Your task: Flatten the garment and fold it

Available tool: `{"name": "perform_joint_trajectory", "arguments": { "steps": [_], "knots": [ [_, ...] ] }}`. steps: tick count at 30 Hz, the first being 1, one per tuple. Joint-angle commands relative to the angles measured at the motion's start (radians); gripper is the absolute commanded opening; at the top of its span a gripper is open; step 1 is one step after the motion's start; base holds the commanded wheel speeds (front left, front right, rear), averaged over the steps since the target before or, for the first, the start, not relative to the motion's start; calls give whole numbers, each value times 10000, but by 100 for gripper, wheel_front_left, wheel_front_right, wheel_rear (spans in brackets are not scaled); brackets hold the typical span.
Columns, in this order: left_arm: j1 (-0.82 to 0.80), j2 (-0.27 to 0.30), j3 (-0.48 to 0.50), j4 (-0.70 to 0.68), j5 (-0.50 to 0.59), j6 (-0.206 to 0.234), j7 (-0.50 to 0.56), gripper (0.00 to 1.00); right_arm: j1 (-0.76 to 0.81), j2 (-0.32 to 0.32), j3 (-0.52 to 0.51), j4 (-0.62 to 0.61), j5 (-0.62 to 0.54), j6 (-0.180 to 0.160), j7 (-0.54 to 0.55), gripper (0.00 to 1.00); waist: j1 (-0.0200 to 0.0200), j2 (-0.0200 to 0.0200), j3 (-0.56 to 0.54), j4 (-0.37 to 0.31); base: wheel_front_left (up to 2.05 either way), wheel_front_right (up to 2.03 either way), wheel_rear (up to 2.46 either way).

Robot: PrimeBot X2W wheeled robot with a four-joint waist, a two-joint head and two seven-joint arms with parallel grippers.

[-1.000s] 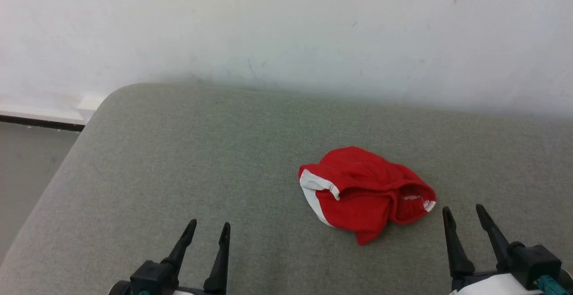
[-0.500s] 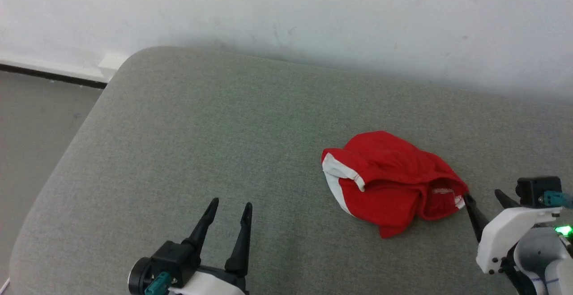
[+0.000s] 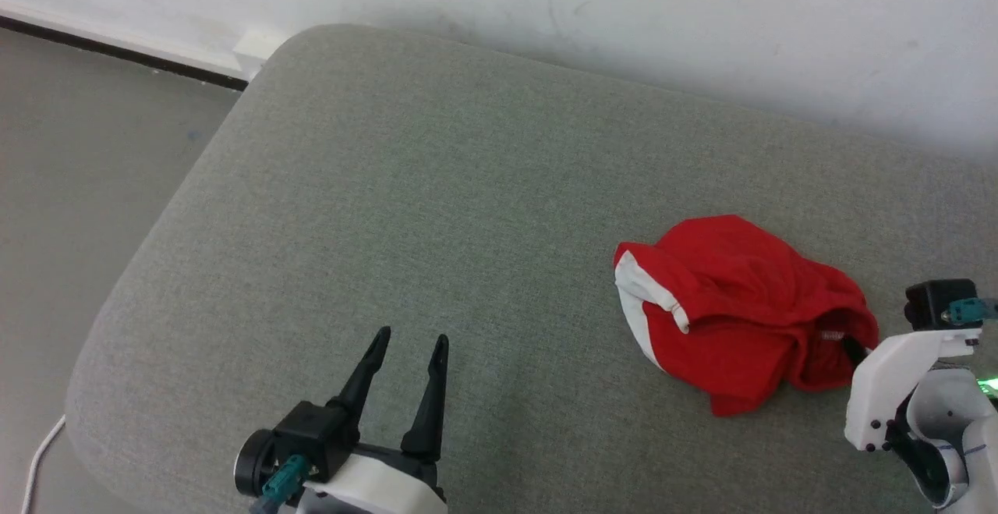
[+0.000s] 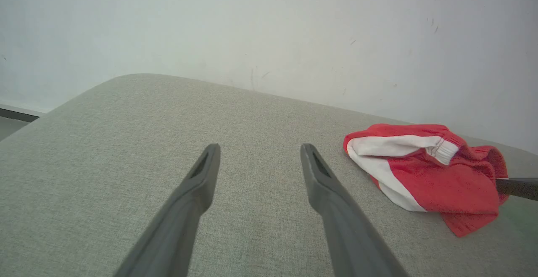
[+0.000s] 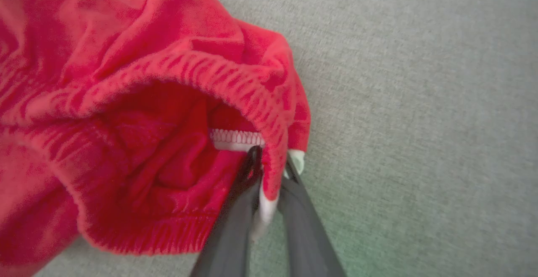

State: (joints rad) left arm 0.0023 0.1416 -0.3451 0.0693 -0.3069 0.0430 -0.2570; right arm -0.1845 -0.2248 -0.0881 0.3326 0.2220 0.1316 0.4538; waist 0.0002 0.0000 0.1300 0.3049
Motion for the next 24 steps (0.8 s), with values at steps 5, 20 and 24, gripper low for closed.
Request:
{"name": "perform_joint_trajectory", "arguments": {
  "steps": [5, 20, 24],
  "knots": [
    [127, -126, 205, 136, 199, -260, -47, 100, -379, -111, -580, -180, 317, -9, -611, 0, -2, 0, -386, -410, 0, 0, 0],
    [639, -493, 599, 110, 506, -591, -47, 100, -843, 19, -1681, -5378, 184, -9, -316, 0, -2, 0, -1128, -1026, 0, 0, 0],
    [707, -540, 693, 111, 572, -702, -47, 100, -758, 158, 277, -6188, 294, -9, -236, 0, -2, 0, -1168, -920, 0, 0, 0]
  ]
}}
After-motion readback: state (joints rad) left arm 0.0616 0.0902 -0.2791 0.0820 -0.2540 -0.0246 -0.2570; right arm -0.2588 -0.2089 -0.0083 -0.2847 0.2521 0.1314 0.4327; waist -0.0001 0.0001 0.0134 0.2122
